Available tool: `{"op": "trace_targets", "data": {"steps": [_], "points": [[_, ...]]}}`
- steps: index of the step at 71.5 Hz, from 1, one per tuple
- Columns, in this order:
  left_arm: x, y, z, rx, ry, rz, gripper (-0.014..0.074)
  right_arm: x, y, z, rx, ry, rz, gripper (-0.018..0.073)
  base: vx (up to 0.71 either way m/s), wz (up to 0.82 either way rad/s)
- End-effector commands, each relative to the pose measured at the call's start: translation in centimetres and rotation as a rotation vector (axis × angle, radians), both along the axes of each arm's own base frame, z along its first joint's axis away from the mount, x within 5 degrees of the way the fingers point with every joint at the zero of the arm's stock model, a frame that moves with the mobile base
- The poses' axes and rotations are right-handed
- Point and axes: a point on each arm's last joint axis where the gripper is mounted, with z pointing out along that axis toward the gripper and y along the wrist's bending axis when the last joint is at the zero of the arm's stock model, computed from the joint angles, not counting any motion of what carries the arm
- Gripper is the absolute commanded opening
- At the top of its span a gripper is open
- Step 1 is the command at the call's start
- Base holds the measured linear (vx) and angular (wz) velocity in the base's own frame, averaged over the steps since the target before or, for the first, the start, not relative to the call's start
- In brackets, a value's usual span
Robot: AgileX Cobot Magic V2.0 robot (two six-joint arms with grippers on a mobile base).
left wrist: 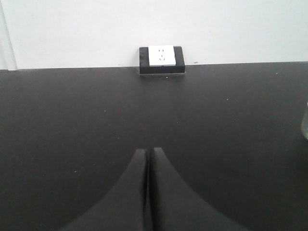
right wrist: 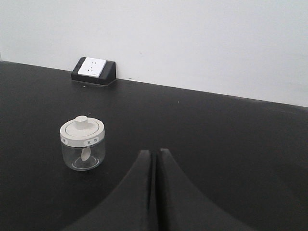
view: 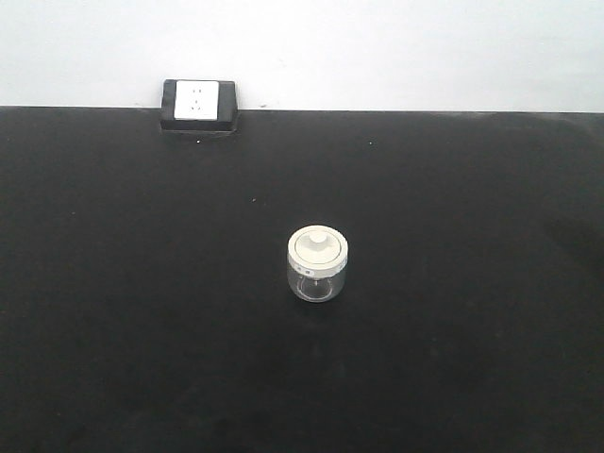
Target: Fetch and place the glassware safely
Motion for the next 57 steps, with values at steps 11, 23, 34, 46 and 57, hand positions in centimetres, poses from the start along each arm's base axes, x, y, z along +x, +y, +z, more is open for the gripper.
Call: {"op": "trace_targets", "data": {"steps": [11,23,34,46,57], "points": [[0.07,0.04,-0.24,-0.020,-0.060,0.007,-0.0007,0.03,-0.05,1.47,0.003,-0.088,-0.006,-0.0003,0.00,0.00],[0.07,0.04,-0.26,-0.020,-0.058,0.007,-0.0007,0.03,-0.05,1.47,0.003,-0.088,-0.006,-0.0003,0.00,0.00],[0.07,0.04,-0.26,-0.020,-0.058,0.007,-0.0007,0.03,-0.05,1.47,0.003,-0.088,-0.006,-0.0003,0.00,0.00],[0.07,0.04,-0.26,-0.020,-0.058,0.007,-0.0007,0.03,-0.05,1.47,0.003,-0.088,-0.006,-0.0003,0.00,0.00],[0.07,0.04,-0.26,-0.020,-0.058,0.007,-0.0007,0.03,-0.05,1.47,0.003,-0.088,-0.006,-0.0003,0.00,0.00]]}}
